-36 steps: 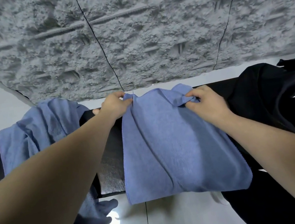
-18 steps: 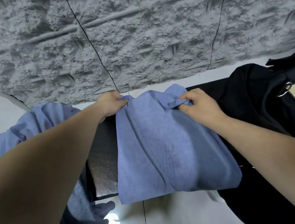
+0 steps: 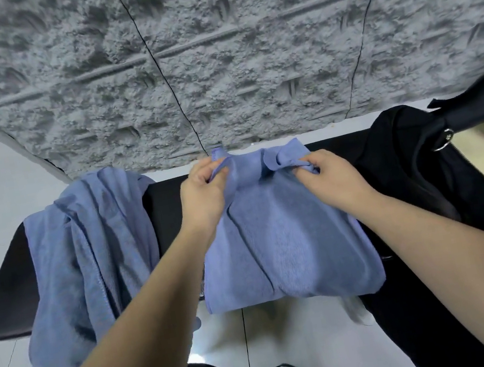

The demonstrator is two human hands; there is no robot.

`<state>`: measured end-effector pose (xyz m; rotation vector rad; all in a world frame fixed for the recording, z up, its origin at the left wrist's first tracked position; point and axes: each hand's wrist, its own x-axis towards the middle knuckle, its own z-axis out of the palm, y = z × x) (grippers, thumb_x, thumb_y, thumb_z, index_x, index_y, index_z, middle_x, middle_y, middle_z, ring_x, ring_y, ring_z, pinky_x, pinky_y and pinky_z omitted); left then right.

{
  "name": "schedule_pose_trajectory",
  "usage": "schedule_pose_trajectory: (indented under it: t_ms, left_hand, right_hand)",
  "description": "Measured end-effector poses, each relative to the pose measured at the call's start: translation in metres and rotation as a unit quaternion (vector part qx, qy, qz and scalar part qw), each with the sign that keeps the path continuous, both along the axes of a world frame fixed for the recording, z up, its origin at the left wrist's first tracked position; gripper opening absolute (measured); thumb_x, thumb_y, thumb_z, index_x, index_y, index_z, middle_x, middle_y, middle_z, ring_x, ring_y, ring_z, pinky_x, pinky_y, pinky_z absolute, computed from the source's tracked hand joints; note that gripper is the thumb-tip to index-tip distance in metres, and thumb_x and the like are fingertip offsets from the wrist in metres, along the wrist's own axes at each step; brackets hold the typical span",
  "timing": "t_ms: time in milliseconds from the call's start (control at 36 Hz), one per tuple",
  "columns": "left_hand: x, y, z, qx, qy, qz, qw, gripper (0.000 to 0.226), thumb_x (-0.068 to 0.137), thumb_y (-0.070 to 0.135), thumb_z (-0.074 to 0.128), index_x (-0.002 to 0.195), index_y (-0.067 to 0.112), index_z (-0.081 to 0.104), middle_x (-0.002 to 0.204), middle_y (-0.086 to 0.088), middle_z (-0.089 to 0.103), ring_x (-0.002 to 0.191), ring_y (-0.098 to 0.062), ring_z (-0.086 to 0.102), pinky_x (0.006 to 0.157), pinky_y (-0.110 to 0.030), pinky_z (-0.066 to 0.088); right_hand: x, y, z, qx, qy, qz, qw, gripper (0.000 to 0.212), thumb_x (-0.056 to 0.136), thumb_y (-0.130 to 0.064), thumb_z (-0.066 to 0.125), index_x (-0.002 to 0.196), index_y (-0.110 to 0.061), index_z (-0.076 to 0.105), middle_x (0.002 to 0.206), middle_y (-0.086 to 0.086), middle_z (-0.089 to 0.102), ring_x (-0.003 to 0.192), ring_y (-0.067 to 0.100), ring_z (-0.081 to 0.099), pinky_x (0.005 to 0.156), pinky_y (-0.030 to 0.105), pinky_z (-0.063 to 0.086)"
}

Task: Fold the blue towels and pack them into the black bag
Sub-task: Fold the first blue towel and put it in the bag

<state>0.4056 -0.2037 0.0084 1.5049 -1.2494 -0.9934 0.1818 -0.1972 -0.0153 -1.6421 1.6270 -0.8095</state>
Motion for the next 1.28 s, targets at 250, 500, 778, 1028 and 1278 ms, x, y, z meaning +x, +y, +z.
schedule_pose_trajectory:
  t_ms: [250,500,778,1028,1278]
  left_hand:
    - [-0.003,0.034,-0.017,-0.01,0.017,0.072,0.997,0.021,0.095,0.012,0.061,0.1,0.029,0.072,0.105,0.017,0.064,0.083,0.013,0.058,0.072,-0.005,0.042]
    - [0.0,0.036,-0.009,-0.033,0.008,0.11,0.993,0.02,0.094,0.02,0.065,0.082,0.035,0.07,0.098,0.013,0.065,0.082,0.012,0.059,0.071,-0.004,0.041]
    - [-0.012,0.03,-0.009,-0.016,-0.004,0.065,0.998,0.018,0.099,0.023,0.058,0.108,0.029,0.072,0.108,0.021,0.061,0.1,0.018,0.055,0.085,-0.005,0.042]
    - [-0.021,0.027,-0.005,-0.036,-0.004,0.05,0.998,0.028,0.098,0.009,0.055,0.119,0.019,0.07,0.117,0.015,0.064,0.108,0.008,0.058,0.093,-0.009,0.044]
    - [-0.034,0.033,0.02,-0.046,0.063,-0.02,0.997,0.045,0.099,-0.002,0.034,0.107,0.027,0.068,0.102,0.004,0.064,0.09,0.002,0.058,0.084,-0.014,0.046]
  right_hand:
    - [0.014,0.012,0.002,0.077,0.018,0.113,0.99,0.019,0.094,-0.029,0.053,0.091,-0.042,0.066,0.087,-0.019,0.071,0.084,0.0,0.064,0.074,0.023,0.051]
    - [0.008,-0.014,-0.006,0.029,0.146,0.04,0.988,0.018,0.097,-0.025,0.049,0.079,-0.027,0.053,0.11,-0.003,0.054,0.084,0.021,0.056,0.073,0.033,0.046]
    - [0.006,-0.022,-0.009,0.055,0.226,0.105,0.967,0.032,0.101,-0.014,0.039,0.125,-0.013,0.06,0.143,-0.003,0.048,0.118,0.023,0.054,0.094,0.034,0.045]
    - [0.005,-0.003,0.026,0.095,-0.266,-0.022,0.959,0.021,0.098,-0.014,0.055,0.087,-0.016,0.072,0.079,-0.007,0.071,0.075,0.006,0.063,0.071,0.024,0.049]
    - [0.004,0.012,0.039,0.128,-0.33,0.091,0.931,0.018,0.082,-0.015,0.057,0.084,-0.003,0.069,0.08,0.012,0.062,0.078,0.021,0.054,0.068,0.029,0.042]
